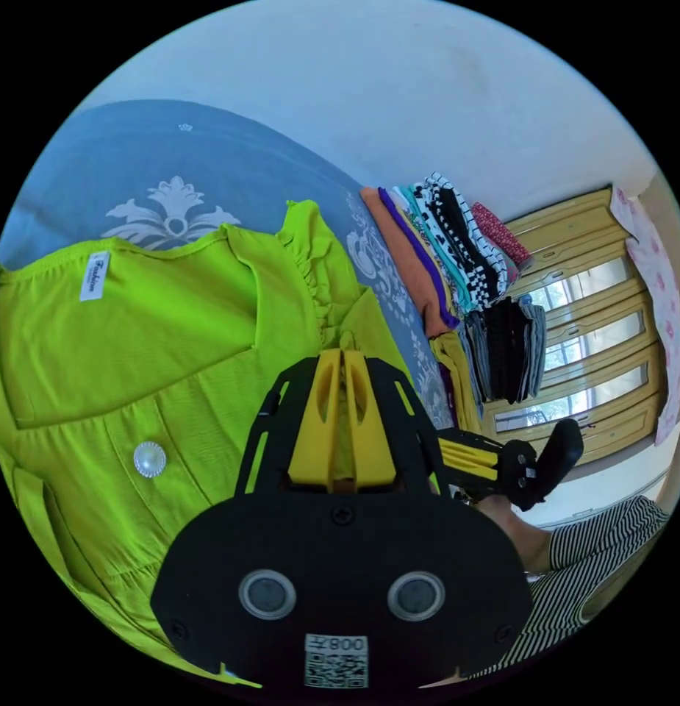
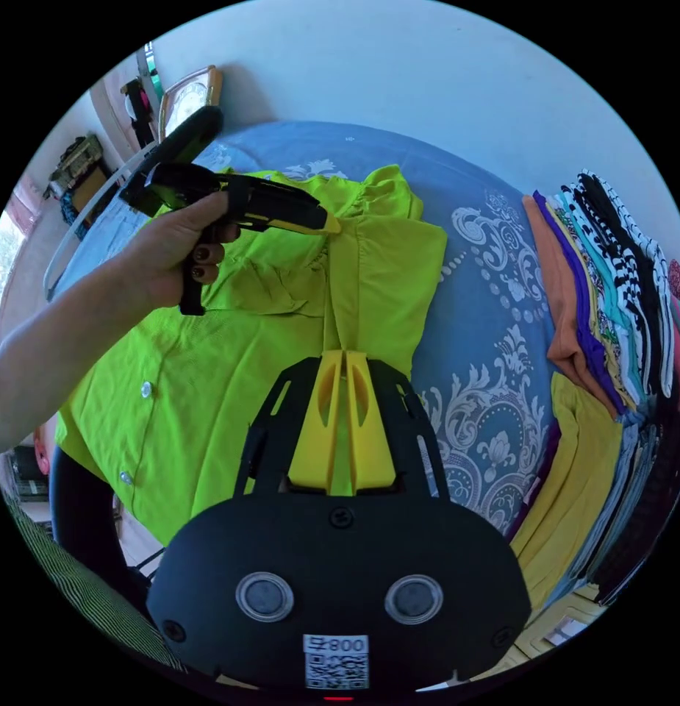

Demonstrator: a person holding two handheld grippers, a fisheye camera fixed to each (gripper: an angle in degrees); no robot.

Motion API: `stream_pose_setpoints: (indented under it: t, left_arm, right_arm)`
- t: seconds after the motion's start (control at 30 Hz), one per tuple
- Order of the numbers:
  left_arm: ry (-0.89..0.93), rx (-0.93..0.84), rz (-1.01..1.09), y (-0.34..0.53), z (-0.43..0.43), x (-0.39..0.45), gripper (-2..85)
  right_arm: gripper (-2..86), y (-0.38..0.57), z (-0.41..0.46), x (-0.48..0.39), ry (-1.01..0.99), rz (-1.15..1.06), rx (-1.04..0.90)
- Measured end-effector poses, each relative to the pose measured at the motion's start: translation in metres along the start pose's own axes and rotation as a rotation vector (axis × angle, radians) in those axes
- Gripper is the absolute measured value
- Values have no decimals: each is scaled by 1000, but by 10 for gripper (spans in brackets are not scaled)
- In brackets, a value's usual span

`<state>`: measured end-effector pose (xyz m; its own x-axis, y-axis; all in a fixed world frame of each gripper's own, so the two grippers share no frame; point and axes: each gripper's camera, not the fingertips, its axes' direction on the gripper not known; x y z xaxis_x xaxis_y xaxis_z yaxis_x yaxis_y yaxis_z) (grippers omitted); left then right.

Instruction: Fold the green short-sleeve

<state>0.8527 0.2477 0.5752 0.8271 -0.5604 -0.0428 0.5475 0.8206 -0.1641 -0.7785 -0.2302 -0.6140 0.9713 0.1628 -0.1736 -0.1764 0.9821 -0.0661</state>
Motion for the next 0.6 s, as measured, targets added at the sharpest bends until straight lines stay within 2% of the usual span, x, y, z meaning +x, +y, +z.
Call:
stream_pose_setpoints:
  t: [0.2,0.37,0.6]
  left_arm:
    - [-7,35,36,-6,-22,18,7]
    - [-58,7,13,-5,-23,20,9]
    - [-87,5,-13,13,-19,20,24]
  right_arm:
    - [5,21,-19,9,-160,-6,95]
    - [6,30,5,9,-258,-20,62]
    - [12,53,35,24,-270,-5,10]
